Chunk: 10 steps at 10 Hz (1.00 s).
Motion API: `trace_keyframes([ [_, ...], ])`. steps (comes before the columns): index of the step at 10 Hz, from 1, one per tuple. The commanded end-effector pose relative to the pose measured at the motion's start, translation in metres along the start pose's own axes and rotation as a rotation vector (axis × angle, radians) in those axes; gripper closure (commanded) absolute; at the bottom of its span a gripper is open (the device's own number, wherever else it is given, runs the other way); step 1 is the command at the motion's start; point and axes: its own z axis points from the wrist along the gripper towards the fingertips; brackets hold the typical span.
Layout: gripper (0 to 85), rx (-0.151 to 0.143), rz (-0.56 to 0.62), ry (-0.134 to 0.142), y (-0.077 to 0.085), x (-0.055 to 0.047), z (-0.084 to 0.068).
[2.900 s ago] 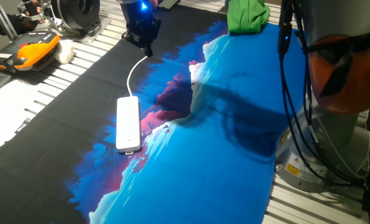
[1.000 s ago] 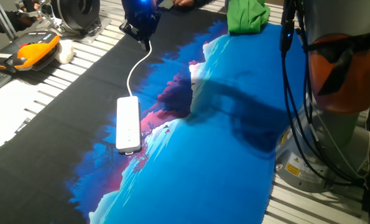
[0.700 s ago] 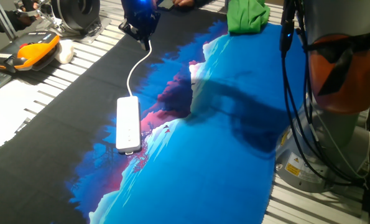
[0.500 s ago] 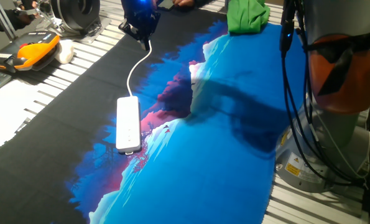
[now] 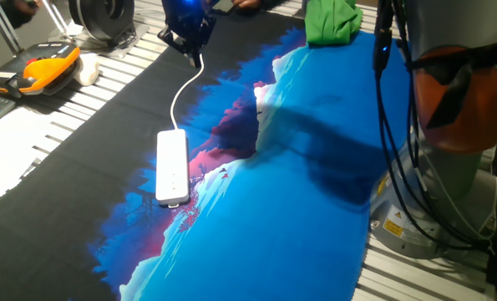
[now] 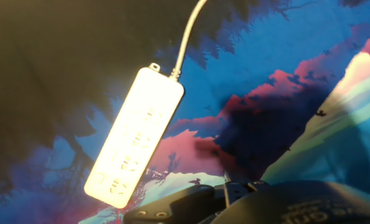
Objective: Turn off the power strip by pressing the button
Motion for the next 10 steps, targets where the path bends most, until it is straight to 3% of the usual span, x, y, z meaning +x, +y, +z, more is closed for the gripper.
trace_keyframes([
  [1,85.0,-0.018,0.015,0.013,0.000,0.000,0.000],
  [2,85.0,-0.043,0.047,0.027,0.000,0.000,0.000],
  [5,85.0,-0.084,0.170,0.008,0.000,0.000,0.000],
  [6,85.0,-0.083,0.208,-0.008,0.000,0.000,0.000],
  [7,68.0,-0.121,0.262,-0.009,0.004,-0.001,0.002],
  [9,68.0,-0.131,0.303,-0.009,0.019,-0.007,0.013],
  [10,68.0,-0.127,0.319,-0.023,0.029,-0.012,0.022],
])
